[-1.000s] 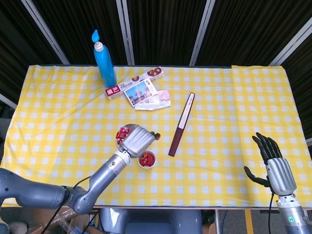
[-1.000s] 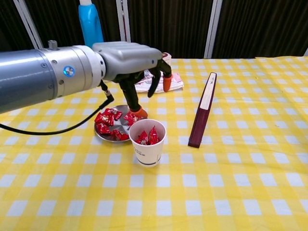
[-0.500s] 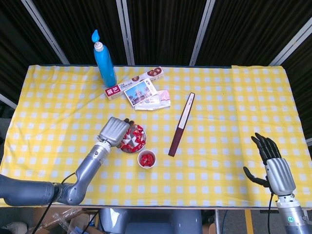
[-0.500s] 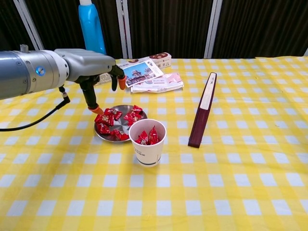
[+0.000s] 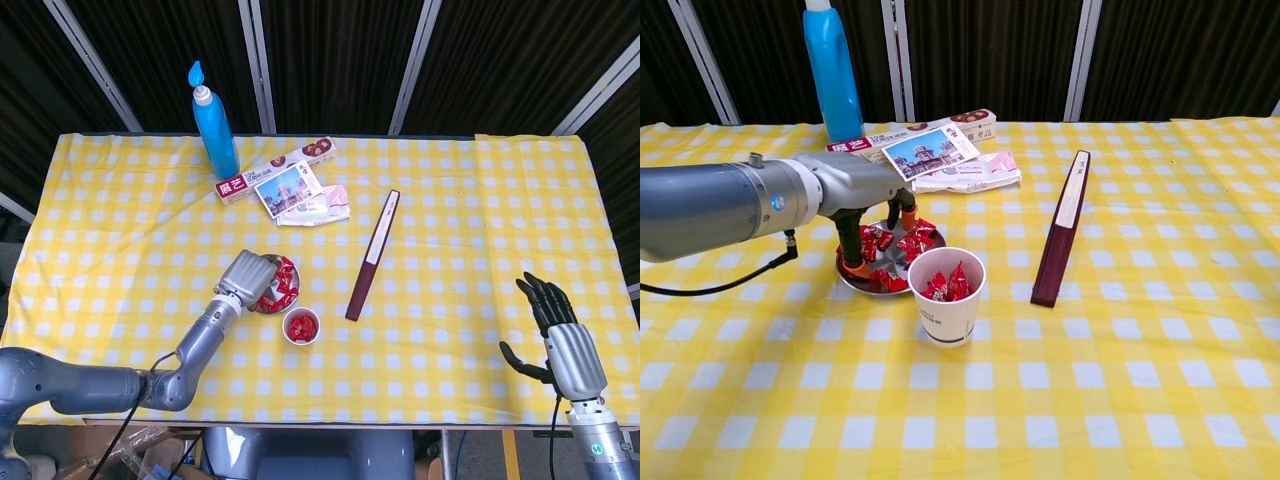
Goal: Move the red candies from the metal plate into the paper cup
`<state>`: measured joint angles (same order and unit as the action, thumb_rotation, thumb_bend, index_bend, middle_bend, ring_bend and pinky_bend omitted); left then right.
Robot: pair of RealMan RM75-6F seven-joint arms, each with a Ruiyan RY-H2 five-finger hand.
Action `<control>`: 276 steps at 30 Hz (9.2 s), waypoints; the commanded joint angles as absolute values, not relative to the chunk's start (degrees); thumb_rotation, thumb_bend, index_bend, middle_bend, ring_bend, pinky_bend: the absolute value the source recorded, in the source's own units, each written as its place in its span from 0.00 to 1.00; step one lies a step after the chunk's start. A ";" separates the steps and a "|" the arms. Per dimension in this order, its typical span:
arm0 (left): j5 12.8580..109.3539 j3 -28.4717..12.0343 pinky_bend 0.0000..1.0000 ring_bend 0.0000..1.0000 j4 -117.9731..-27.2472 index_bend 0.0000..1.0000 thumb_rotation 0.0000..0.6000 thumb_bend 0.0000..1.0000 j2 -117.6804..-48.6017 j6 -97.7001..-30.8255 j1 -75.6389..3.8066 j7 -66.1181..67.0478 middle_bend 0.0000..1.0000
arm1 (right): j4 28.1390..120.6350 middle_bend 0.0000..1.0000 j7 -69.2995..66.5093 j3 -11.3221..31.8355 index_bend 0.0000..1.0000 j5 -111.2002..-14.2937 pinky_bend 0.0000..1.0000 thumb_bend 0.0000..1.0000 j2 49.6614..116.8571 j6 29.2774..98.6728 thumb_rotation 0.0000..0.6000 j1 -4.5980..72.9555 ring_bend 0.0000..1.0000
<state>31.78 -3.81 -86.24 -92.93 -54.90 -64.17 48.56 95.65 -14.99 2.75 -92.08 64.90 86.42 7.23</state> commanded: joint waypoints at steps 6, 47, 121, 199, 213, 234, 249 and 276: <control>32.75 -4.40 0.96 0.84 -84.35 0.28 1.00 0.19 -95.24 -54.60 -64.68 48.41 0.26 | 95.83 0.00 -15.24 2.79 0.00 -91.90 0.00 0.39 64.74 86.28 1.00 7.27 0.00; 31.25 -3.80 0.96 0.84 -81.16 0.44 1.00 0.29 -98.06 -53.35 -64.19 50.17 0.47 | 95.94 0.00 -15.26 2.64 0.00 -92.01 0.00 0.39 64.75 86.20 1.00 7.25 0.00; 40.54 -6.04 0.96 0.85 -104.54 0.43 1.00 0.28 -88.36 -55.29 -65.59 46.93 0.53 | 95.90 0.00 -14.91 3.05 0.00 -91.50 0.00 0.39 64.95 86.65 1.00 7.03 0.00; 34.77 -8.57 0.98 0.98 -77.95 0.53 1.00 0.46 -100.55 -58.02 -60.19 46.25 0.95 | 95.85 0.00 -15.51 2.99 0.00 -91.70 0.00 0.39 64.93 86.41 1.00 7.20 0.00; 46.50 -9.90 0.98 0.97 -96.58 0.50 1.00 0.45 -89.84 -59.96 -58.06 40.64 0.94 | 95.47 0.00 -14.52 3.05 0.00 -91.42 0.00 0.39 65.33 85.96 1.00 7.41 0.00; 43.24 -6.91 0.98 0.96 -102.80 0.42 1.00 0.25 -88.88 -56.44 -61.59 44.52 0.92 | 95.45 0.00 -14.82 3.19 0.00 -91.51 0.00 0.39 65.23 86.47 1.00 7.25 0.00; 48.45 -9.96 0.98 0.94 -102.71 0.37 1.00 0.25 -87.67 -61.34 -59.06 37.73 0.88 | 95.37 0.00 -14.66 3.12 0.00 -91.76 0.00 0.39 65.37 86.63 1.00 7.22 0.00; 60.28 1.52 0.57 0.44 -104.40 0.26 1.00 0.23 -76.97 -83.91 -37.91 28.49 0.35 | 94.73 0.00 -12.36 2.66 0.00 -90.60 0.00 0.39 65.24 84.57 1.00 7.55 0.00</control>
